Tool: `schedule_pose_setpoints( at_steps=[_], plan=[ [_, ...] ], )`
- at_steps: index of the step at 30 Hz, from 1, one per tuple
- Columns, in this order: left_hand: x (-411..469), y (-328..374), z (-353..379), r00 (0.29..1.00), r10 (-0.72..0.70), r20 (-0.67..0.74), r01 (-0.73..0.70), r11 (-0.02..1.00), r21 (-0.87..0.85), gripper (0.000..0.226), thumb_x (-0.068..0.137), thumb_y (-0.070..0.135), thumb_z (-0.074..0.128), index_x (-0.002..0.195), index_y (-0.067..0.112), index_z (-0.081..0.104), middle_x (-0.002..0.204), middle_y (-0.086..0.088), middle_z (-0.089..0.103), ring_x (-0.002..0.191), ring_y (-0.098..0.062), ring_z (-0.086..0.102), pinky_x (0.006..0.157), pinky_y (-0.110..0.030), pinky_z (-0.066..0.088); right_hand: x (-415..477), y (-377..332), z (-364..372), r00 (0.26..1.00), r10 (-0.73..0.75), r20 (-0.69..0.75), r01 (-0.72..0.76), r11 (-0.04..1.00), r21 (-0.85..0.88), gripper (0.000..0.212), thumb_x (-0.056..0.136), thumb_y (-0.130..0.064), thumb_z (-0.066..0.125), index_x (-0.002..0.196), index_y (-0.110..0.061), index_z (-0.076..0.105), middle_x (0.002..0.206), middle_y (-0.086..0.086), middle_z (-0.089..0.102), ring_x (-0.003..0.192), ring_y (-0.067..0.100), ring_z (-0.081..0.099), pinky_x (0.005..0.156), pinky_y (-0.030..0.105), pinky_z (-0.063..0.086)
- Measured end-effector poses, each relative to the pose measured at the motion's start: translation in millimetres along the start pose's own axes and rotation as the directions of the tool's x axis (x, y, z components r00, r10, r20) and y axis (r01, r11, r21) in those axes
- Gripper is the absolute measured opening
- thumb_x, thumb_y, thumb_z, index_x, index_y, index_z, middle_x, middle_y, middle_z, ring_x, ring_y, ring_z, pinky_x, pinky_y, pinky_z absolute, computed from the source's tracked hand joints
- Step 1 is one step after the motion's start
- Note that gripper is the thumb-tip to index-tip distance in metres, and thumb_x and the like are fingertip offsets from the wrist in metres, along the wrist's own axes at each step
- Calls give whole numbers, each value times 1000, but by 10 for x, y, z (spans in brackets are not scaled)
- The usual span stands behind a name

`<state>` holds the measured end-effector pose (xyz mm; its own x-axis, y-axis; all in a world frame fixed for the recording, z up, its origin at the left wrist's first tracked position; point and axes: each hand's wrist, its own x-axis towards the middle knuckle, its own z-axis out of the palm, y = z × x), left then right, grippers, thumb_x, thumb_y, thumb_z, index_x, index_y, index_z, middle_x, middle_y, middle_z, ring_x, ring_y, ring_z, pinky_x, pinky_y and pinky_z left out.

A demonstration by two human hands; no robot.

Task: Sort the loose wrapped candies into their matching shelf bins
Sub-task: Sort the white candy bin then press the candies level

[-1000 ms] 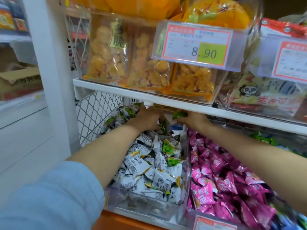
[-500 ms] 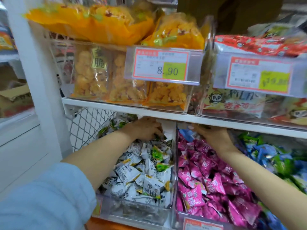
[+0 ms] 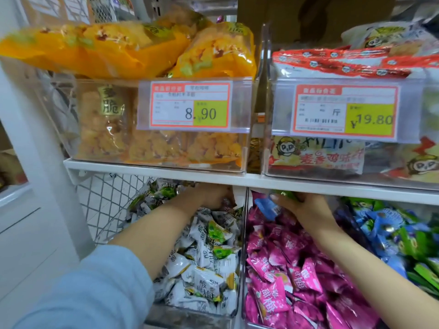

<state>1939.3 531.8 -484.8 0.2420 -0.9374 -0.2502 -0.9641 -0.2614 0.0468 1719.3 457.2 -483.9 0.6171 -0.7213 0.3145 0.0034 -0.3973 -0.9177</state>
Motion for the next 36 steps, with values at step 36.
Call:
schedule_pose_setpoints(
  at_steps=[36],
  plan=[
    [-707,326,-182,981,-62,-185,-126,517,-846,28,89,22,60,115,10,62,109,1,65,79,7,63,80,-9,41,-137,-218,250,967,103,231,-162,954,252,19,77,0,69,91,-13,66,91,1,70,86,16,65,87,32,52]
  ],
)
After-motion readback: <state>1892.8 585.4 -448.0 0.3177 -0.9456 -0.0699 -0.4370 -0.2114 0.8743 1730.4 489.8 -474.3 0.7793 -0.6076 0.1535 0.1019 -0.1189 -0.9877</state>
